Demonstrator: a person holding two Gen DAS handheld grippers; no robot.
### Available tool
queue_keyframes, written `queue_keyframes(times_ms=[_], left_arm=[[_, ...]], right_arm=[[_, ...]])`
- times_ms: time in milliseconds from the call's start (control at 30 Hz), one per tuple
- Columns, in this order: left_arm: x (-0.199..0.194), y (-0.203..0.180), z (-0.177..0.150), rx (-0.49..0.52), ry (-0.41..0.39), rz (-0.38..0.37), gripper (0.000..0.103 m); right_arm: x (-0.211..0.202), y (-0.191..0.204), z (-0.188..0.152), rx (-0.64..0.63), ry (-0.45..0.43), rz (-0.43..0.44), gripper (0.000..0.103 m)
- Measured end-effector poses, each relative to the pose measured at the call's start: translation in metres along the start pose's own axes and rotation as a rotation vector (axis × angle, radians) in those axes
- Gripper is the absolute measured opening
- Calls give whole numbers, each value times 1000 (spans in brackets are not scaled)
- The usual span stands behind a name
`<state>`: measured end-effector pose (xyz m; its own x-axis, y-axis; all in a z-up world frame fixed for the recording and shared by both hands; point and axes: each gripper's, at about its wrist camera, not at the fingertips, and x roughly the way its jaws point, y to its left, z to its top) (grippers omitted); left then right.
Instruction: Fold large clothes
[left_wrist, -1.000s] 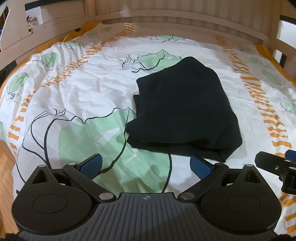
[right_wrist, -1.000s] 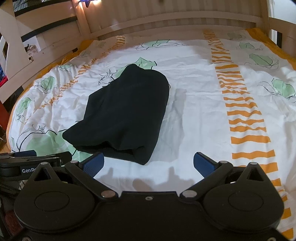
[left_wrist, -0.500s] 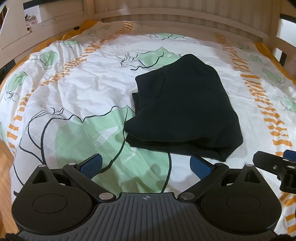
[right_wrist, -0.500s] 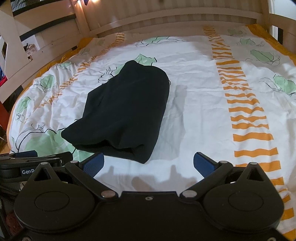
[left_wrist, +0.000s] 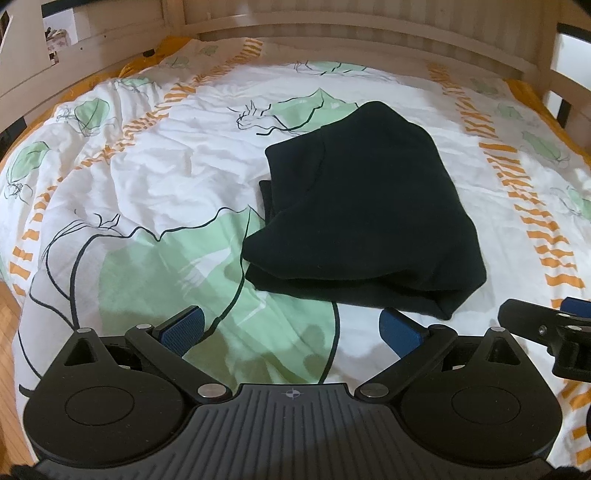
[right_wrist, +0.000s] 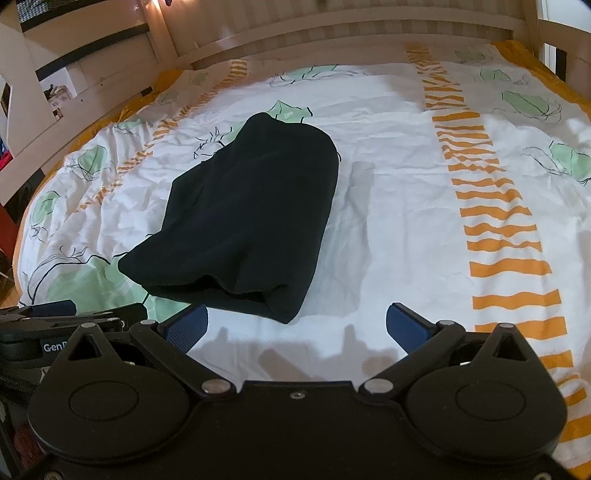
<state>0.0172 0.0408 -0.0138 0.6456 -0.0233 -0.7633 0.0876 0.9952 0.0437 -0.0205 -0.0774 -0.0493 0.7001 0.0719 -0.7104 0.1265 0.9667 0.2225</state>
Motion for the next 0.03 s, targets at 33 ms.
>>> queue_keyframes(times_ms=[33], left_arm=[[1, 0, 0, -1, 2, 0, 102]], right_arm=[[1, 0, 0, 1, 4, 1, 102]])
